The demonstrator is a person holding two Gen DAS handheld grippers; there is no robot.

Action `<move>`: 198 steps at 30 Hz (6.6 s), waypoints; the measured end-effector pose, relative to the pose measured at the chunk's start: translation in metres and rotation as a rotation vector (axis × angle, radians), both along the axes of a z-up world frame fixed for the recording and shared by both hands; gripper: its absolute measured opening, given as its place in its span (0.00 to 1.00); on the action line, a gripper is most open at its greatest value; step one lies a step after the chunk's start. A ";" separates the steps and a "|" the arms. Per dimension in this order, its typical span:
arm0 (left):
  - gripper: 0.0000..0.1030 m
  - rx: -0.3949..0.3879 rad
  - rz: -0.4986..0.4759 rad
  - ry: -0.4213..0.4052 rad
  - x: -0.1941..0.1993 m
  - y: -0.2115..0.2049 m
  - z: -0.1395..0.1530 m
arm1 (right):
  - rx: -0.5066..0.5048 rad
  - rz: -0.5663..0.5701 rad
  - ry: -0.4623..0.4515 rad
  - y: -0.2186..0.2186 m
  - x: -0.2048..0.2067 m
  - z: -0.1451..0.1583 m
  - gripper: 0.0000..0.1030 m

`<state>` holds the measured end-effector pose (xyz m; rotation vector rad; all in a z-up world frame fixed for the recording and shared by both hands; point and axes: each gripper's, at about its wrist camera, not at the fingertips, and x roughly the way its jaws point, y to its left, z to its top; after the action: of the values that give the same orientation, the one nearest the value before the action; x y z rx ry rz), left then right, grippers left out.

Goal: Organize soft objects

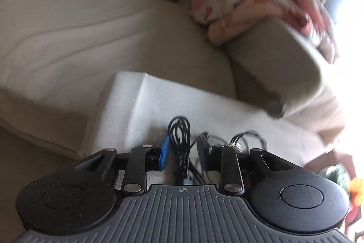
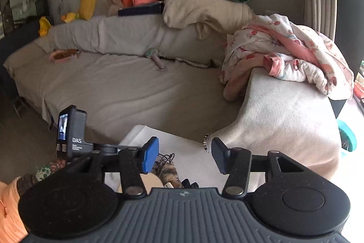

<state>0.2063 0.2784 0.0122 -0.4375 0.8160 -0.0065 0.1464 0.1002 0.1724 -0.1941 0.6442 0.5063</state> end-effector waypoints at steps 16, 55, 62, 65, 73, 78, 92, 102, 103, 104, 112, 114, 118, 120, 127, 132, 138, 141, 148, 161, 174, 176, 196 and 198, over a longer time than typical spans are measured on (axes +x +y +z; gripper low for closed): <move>0.16 -0.178 0.102 -0.175 -0.050 0.023 -0.007 | -0.077 -0.045 0.470 0.082 0.134 -0.107 0.49; 0.19 0.248 -0.070 -0.127 -0.040 -0.035 -0.004 | -0.010 0.001 0.384 0.059 0.131 -0.077 0.03; 0.19 0.246 -0.043 -0.137 -0.045 -0.030 -0.006 | -0.119 -0.209 0.524 0.069 0.175 -0.125 0.51; 0.19 0.234 -0.038 -0.146 -0.046 -0.027 -0.007 | -0.120 -0.239 0.598 0.074 0.185 -0.140 0.51; 0.19 0.212 -0.030 -0.165 -0.048 -0.024 -0.009 | -0.151 -0.169 0.588 0.092 0.188 -0.148 0.20; 0.15 0.177 -0.034 -0.170 -0.053 -0.017 -0.006 | -0.104 -0.080 0.504 0.086 0.170 -0.116 0.11; 0.12 0.225 0.018 -0.453 -0.141 -0.016 0.149 | 0.189 0.200 -0.011 0.013 0.001 0.106 0.10; 0.15 0.133 -0.021 -0.243 -0.090 -0.008 0.104 | 0.102 0.241 0.008 -0.050 -0.068 0.079 0.10; 0.16 0.154 -0.013 -0.228 -0.084 -0.004 0.094 | 0.092 0.251 0.026 -0.050 -0.070 0.068 0.10; 0.16 0.164 0.005 -0.206 -0.077 0.003 0.083 | 0.081 0.257 0.044 -0.051 -0.071 0.055 0.10; 0.18 0.100 0.039 -0.114 -0.067 0.047 0.007 | -0.051 0.301 0.206 -0.054 -0.092 -0.091 0.10; 0.18 0.085 0.030 -0.128 -0.067 0.049 0.005 | -0.074 0.297 0.208 -0.053 -0.097 -0.113 0.10; 0.20 0.158 -0.055 -0.135 -0.062 0.038 0.005 | -0.152 0.345 0.129 -0.044 -0.114 -0.131 0.11; 0.20 0.194 -0.111 -0.127 -0.061 0.029 0.008 | -0.184 0.381 0.093 -0.039 -0.123 -0.135 0.12; 0.25 0.389 -0.269 -0.079 -0.055 0.001 0.011 | -0.250 0.403 0.005 -0.031 -0.133 -0.147 0.25; 0.24 0.350 -0.203 -0.064 -0.052 0.005 0.012 | -0.273 0.412 -0.006 -0.033 -0.140 -0.158 0.39; 0.27 0.335 -0.185 -0.062 -0.049 0.005 0.010 | -0.224 0.376 0.014 -0.042 -0.137 -0.162 0.46; 0.40 0.327 -0.207 -0.055 -0.046 -0.002 0.010 | -0.196 0.365 0.025 -0.045 -0.135 -0.162 0.47; 0.42 0.123 -0.249 -0.095 -0.055 0.005 0.019 | -0.145 0.329 0.024 -0.053 -0.133 -0.167 0.56; 0.43 0.189 -0.360 -0.033 -0.066 0.005 0.008 | -0.064 0.300 0.034 -0.063 -0.130 -0.176 0.68; 0.16 0.199 -0.236 -0.041 -0.082 -0.037 0.005 | -0.052 0.277 -0.057 -0.068 -0.133 -0.136 0.68; 0.17 0.162 -0.258 -0.057 -0.086 -0.045 0.003 | -0.038 0.258 -0.026 -0.066 -0.124 -0.131 0.68; 0.16 0.194 -0.089 -0.202 -0.109 -0.035 0.071 | -0.043 0.286 -0.018 -0.054 -0.093 -0.060 0.17; 0.16 0.214 -0.082 -0.287 -0.111 -0.041 0.109 | 0.039 0.237 -0.098 -0.070 -0.085 -0.018 0.17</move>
<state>0.0954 0.2371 0.1207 -0.1946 0.5437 -0.0561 0.0619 0.0301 0.1549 -0.2583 0.5180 0.7321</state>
